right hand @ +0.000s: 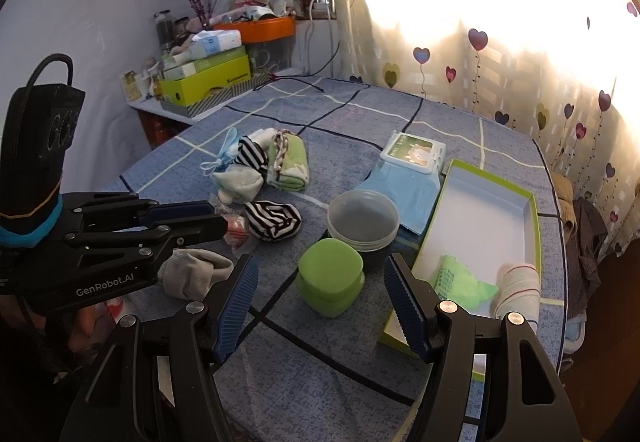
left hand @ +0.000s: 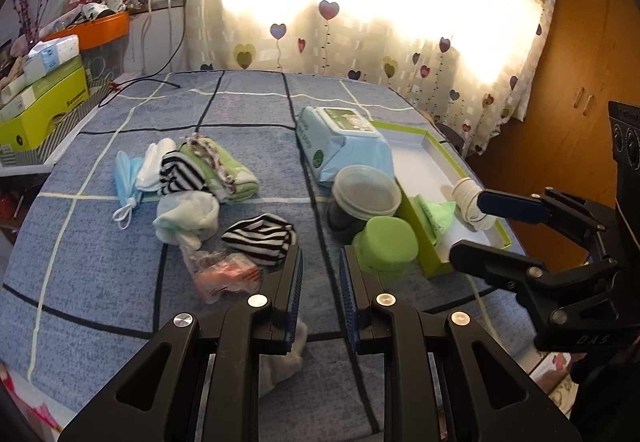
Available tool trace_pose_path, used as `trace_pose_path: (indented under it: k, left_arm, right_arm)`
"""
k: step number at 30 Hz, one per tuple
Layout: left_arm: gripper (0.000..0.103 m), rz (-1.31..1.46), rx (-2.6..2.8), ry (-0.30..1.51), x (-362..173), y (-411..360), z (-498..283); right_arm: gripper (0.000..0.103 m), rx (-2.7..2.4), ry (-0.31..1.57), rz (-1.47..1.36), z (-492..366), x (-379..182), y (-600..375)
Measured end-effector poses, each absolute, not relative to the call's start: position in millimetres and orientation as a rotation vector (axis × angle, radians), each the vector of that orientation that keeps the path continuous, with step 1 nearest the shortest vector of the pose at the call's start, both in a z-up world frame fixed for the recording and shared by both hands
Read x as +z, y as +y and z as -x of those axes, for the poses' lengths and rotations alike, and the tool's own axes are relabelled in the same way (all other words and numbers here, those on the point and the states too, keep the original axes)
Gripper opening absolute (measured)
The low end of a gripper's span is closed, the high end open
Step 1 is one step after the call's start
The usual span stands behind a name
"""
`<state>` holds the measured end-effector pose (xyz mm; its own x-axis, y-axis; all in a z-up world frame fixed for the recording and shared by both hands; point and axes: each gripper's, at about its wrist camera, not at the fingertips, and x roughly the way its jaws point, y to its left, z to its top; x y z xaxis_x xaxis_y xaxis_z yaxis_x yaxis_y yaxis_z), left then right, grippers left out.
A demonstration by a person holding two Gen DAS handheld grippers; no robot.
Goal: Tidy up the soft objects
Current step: 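Grasp the grey sock bundle with the left gripper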
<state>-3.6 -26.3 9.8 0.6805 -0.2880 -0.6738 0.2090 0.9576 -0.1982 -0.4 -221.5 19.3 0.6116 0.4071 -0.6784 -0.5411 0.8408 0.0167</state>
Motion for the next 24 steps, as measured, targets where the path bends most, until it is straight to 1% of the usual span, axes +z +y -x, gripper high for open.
trace_pose_path:
  k: [6,7,8,10,22,24]
  left_arm:
    - [0.021,0.107,-0.221,0.791,0,-2,12]
    - [0.025,0.108,-0.215,0.797,-3,2,13]
    - [0.032,0.110,-0.213,0.800,-5,5,14]
    - [0.043,0.117,-0.206,0.809,-9,12,18]
    - [0.043,0.085,-0.244,0.878,-41,19,26]
    - [0.045,0.080,-0.250,0.881,-44,20,25]
  right_arm:
    - [0.065,0.578,0.730,0.210,3,18,-212]
    - [0.066,0.583,0.730,0.212,3,18,-210]
    - [0.065,0.587,0.730,0.214,3,18,-209]
    - [0.065,0.595,0.730,0.218,4,17,-205]
    - [0.065,0.630,0.746,0.250,8,11,-186]
    - [0.065,0.627,0.751,0.254,8,10,-184]
